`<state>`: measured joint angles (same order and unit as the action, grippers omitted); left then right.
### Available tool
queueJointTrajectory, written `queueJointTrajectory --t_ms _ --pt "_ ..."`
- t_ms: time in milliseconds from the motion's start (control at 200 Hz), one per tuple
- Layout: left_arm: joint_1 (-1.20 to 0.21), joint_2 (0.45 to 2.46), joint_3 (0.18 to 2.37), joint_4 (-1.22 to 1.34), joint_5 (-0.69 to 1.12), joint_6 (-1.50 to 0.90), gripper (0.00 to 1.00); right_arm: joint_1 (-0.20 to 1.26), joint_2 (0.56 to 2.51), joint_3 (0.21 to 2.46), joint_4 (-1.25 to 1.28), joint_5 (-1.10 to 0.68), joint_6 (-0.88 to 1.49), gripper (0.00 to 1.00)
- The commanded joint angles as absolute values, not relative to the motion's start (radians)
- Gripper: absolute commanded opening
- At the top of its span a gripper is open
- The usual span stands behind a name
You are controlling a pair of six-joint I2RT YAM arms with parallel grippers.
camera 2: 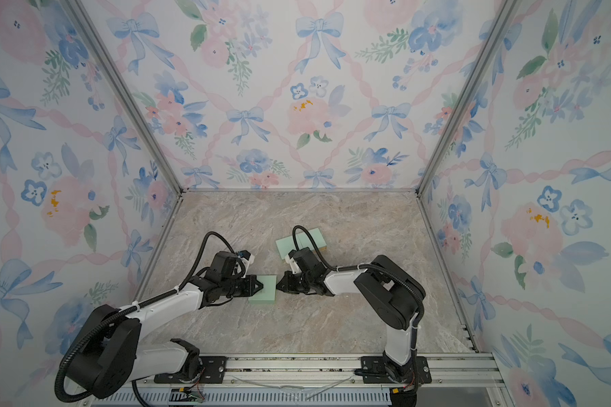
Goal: Take out the earrings from the drawer-style jewelry box
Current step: Open the drawer in the jewelry box.
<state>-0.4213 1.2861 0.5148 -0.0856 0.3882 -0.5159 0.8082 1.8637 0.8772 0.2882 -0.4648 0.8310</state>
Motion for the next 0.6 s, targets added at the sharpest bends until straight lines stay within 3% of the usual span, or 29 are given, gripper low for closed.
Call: queueJointTrajectory --t_ms 0,595 --pt "-0.428 1.315 0.508 -0.168 0.333 -0.492 0.0 0.827 1.882 0.906 0.277 -0.479 0.841 0.11" --pt "-0.428 1.314 0.502 -0.179 0.308 -0.496 0.0 0.834 1.87 0.916 0.254 -0.48 0.831 0.0"
